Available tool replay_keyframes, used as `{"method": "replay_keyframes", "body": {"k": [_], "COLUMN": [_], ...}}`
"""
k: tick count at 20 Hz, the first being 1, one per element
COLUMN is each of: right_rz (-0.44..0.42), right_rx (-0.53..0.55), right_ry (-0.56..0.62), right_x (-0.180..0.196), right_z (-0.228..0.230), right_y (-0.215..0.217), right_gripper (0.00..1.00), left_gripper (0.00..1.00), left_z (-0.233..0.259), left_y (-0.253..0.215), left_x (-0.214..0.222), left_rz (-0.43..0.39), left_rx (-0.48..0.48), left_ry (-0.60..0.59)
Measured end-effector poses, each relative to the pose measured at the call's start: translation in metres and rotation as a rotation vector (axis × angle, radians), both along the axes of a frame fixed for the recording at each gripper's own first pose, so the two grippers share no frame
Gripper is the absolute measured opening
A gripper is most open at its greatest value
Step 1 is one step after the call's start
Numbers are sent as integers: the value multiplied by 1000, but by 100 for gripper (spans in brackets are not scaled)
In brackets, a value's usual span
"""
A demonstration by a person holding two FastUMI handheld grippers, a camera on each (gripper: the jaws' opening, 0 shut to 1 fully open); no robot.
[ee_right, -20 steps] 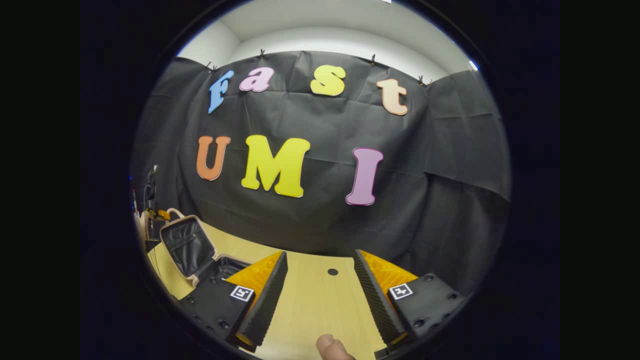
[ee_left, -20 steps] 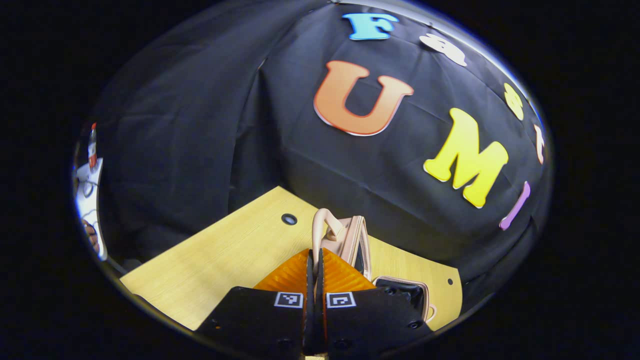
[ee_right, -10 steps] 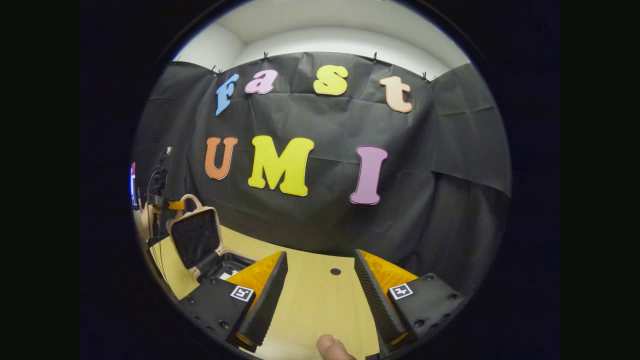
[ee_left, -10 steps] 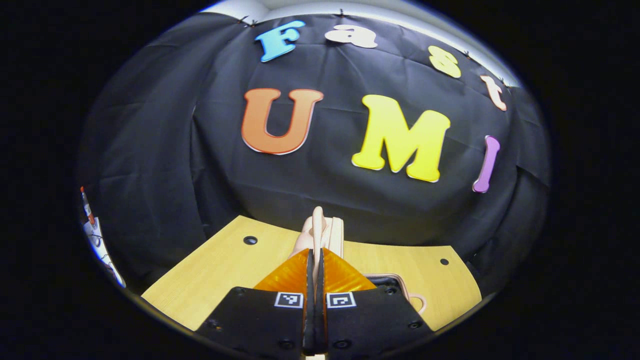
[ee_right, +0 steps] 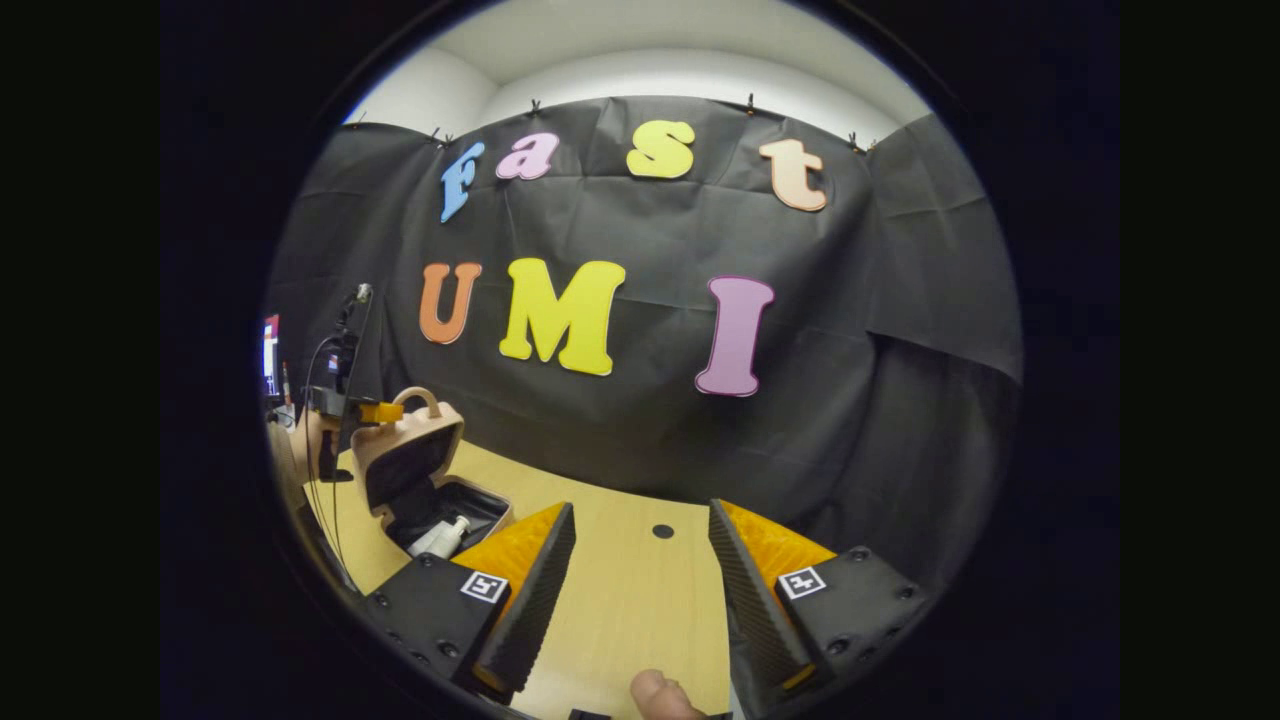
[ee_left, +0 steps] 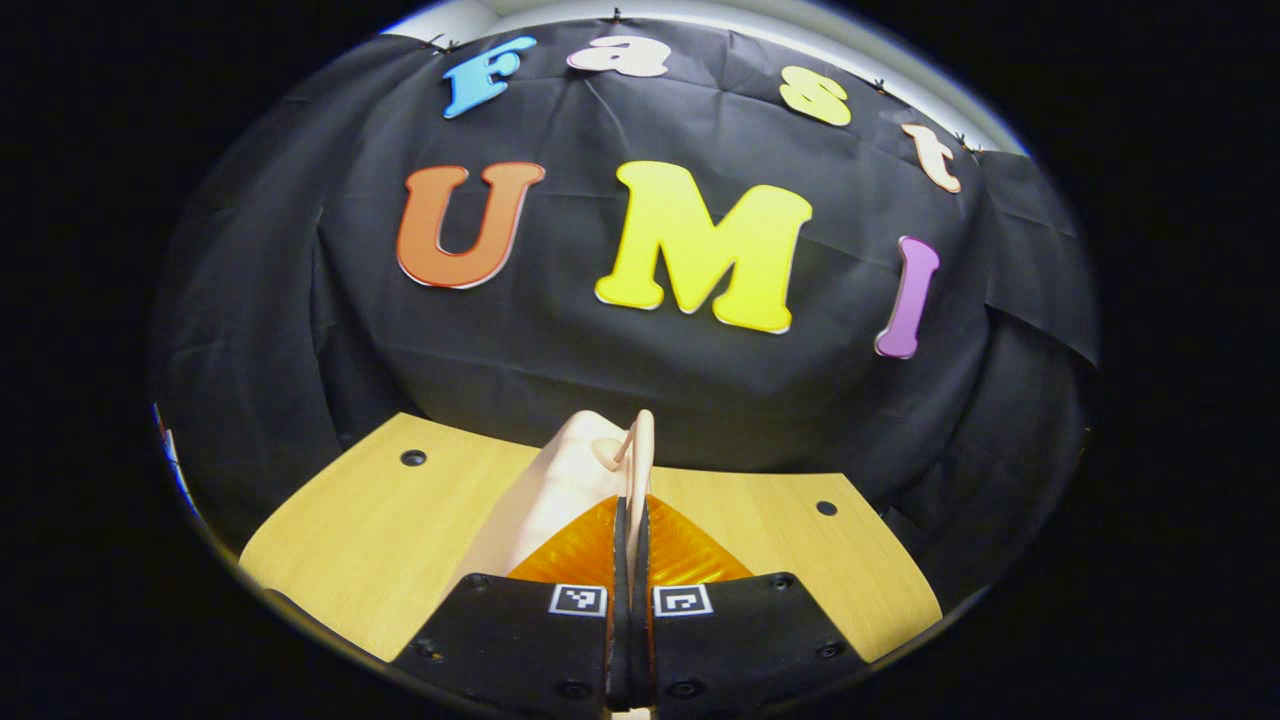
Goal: First open the suitcase, pack the skin care products into it, and then close the suitcase.
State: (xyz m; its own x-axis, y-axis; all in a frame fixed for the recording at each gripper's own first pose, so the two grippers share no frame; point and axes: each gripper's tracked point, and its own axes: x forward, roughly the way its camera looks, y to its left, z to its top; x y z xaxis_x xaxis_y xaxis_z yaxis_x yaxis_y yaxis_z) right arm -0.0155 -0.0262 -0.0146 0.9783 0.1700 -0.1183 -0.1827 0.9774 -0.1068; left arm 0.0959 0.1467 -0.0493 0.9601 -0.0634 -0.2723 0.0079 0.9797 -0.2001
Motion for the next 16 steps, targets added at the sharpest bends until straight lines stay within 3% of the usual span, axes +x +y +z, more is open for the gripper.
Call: {"method": "replay_keyframes", "body": {"k": [9,16], "right_rz": [34,14], "right_rx": [3,23], "right_ry": [37,72], "right_x": [9,14], "right_z": [-23,-38], "right_y": [-21,-39], "right_gripper": [79,79], "left_gripper": [3,3], "left_z": [-61,-123], "left_y": [-93,-140], "left_x": [7,3], "left_rz": [-127,-207], "left_rx": [67,198], "left_ry": [159,314]}}
